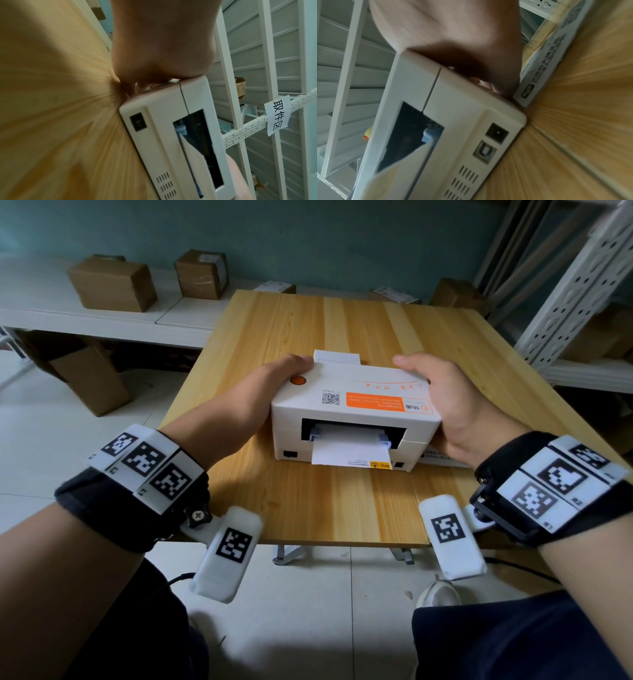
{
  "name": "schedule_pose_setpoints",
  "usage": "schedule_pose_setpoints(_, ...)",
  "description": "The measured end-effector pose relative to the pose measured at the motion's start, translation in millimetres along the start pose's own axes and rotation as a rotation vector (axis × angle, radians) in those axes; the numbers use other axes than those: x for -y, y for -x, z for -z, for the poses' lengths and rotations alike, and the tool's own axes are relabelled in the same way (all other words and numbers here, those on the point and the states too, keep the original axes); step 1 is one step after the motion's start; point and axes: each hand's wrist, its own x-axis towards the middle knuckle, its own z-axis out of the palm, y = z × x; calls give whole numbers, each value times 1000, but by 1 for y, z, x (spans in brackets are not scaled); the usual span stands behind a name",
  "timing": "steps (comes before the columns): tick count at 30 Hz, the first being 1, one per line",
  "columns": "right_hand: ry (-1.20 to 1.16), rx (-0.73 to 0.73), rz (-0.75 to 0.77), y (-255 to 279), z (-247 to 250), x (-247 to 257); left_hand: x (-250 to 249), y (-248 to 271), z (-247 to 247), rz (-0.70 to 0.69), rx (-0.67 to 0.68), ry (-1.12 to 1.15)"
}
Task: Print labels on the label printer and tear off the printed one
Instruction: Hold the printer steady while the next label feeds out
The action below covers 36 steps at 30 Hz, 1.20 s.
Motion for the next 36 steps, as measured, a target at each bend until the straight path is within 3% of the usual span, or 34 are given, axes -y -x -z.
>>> schedule_pose_setpoints(29,4,-19,9,-2,3,-1,4,-6,6,-18,42,-75)
schedule_pose_setpoints(36,113,-8,11,4,3,6,5,-15,19,1,6,-150)
